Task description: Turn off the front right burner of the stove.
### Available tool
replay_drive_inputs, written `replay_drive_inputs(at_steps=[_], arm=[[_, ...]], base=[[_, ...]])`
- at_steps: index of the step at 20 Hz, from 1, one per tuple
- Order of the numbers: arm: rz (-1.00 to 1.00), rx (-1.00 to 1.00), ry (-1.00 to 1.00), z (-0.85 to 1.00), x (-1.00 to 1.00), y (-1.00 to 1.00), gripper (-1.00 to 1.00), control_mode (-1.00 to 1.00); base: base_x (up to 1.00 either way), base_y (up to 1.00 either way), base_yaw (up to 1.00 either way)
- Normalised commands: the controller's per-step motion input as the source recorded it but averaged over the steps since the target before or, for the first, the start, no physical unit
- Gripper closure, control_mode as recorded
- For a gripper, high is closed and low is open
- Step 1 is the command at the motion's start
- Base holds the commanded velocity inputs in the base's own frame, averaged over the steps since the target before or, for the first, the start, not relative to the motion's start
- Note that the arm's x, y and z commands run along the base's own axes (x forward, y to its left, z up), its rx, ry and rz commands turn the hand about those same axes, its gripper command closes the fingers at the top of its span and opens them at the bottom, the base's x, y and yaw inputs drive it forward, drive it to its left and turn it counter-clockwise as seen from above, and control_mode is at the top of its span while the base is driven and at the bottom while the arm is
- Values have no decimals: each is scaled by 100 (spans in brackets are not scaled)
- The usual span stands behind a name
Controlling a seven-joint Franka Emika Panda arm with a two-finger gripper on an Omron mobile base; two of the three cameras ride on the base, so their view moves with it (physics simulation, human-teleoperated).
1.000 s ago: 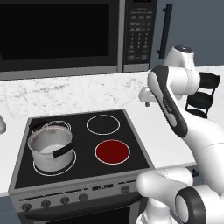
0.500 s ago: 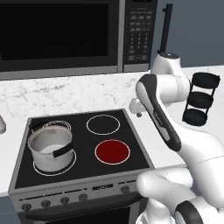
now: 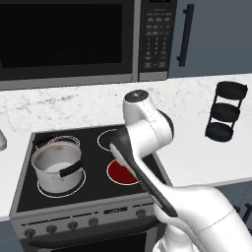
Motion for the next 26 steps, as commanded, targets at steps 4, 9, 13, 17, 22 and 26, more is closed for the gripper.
replay_drive_inputs(at_steps=[4, 9, 13, 17, 22, 26], arm=[[28, -30, -4, -67, -44, 85, -100, -100], [32, -39, -5, -75, -38, 74, -100, -100], [30, -37, -16, -65, -35, 42, -100, -100], [23, -34, -19, -52, -30, 13, -100, -100], [14, -25, -12, -37, -14, 5, -100, -100], [15, -31, -7, -61, 0, 29, -100, -100]], base=[[0, 0, 0], [0, 0, 0], [0, 0, 0], [0, 0, 0], [0, 0, 0], [0, 0, 0]])
